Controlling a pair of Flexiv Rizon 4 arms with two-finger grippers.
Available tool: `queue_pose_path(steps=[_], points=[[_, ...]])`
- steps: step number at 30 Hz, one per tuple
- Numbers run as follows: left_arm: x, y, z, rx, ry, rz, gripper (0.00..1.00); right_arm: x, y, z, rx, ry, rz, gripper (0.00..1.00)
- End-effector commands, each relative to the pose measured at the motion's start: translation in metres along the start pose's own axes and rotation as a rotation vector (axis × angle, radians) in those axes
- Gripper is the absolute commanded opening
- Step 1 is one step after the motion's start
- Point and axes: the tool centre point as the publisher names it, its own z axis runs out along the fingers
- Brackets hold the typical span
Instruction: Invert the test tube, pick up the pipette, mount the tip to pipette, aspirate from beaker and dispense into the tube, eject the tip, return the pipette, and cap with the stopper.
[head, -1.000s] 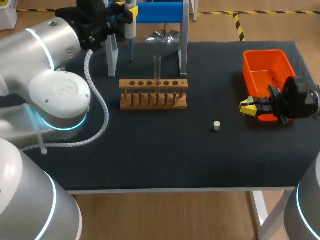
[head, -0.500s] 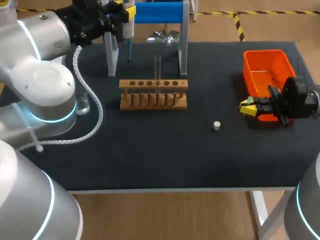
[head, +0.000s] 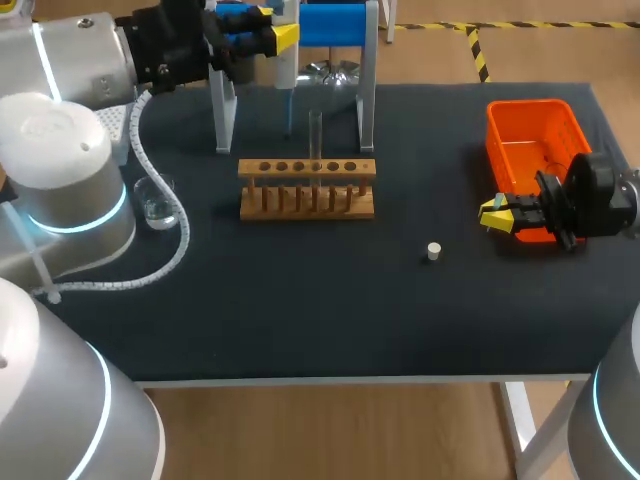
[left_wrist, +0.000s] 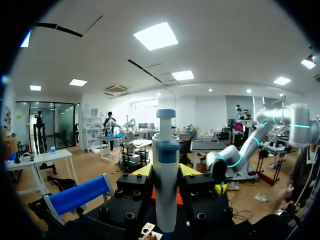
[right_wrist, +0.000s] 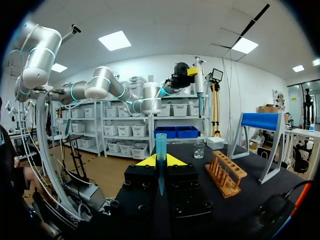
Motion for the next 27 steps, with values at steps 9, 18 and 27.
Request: queue_pose_path(steps=[9, 18, 27], points=[[0.041, -0.02, 0.007, 0.024, 0.302, 0.017, 0.0, 0.001, 0.001, 0.0, 0.003, -0.003, -0.001, 0.0], [0.053, -0.023, 0.02, 0.022, 0.343, -0.006, 0.0, 0.001, 0.001, 0.0, 0.003, -0.003, -0.001, 0.0], [0.063, -0.022, 0.035, 0.024, 0.389, -0.023, 0.0, 0.001, 0.001, 0.0, 0.003, -0.003, -0.001, 0.0]])
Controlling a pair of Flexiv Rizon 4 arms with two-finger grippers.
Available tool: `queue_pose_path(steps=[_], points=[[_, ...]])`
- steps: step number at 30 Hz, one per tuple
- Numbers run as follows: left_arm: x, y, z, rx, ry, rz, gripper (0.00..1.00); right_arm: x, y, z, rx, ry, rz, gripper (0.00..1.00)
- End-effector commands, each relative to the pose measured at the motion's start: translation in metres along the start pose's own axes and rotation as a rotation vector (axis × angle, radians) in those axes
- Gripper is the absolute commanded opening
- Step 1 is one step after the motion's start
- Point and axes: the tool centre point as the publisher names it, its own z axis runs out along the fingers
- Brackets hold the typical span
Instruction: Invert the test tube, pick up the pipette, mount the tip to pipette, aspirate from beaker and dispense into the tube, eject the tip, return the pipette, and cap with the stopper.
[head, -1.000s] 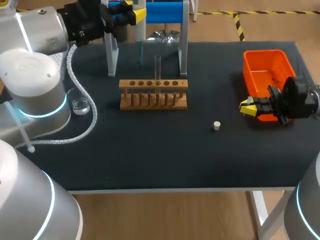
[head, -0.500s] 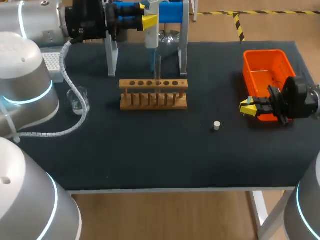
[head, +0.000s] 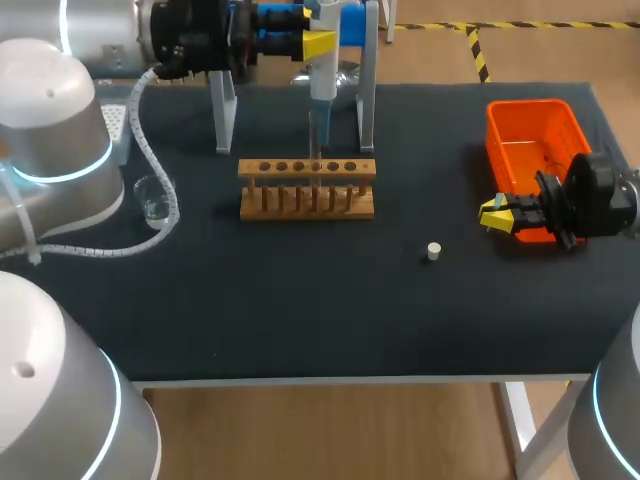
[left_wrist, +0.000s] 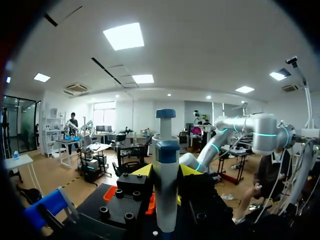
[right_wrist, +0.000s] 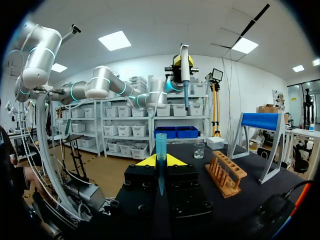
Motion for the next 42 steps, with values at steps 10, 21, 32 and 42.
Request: queue_pose_path(steps=[10, 21, 32, 42], points=[[-0.0034, -0.0007, 0.0134, 0.004, 0.031, 0.005, 0.0, 0.0015, 0.0007, 0.0001, 0.003, -0.003, -0.001, 0.0], [-0.0021, -0.0037, 0.0111, -0.003, 0.035, 0.01, 0.0, 0.0015, 0.0007, 0.0001, 0.003, -0.003, -0.001, 0.0], [-0.0006, -0.0042, 0.0111, -0.005, 0.04, 0.011, 0.0, 0.0015, 0.0007, 0.0001, 0.003, -0.003, -0.001, 0.0], [-0.0006, -0.0042, 0.0111, -0.005, 0.04, 0.011, 0.0, 0.0015, 0.0007, 0.0001, 0.003, -0.003, -0.001, 0.0]])
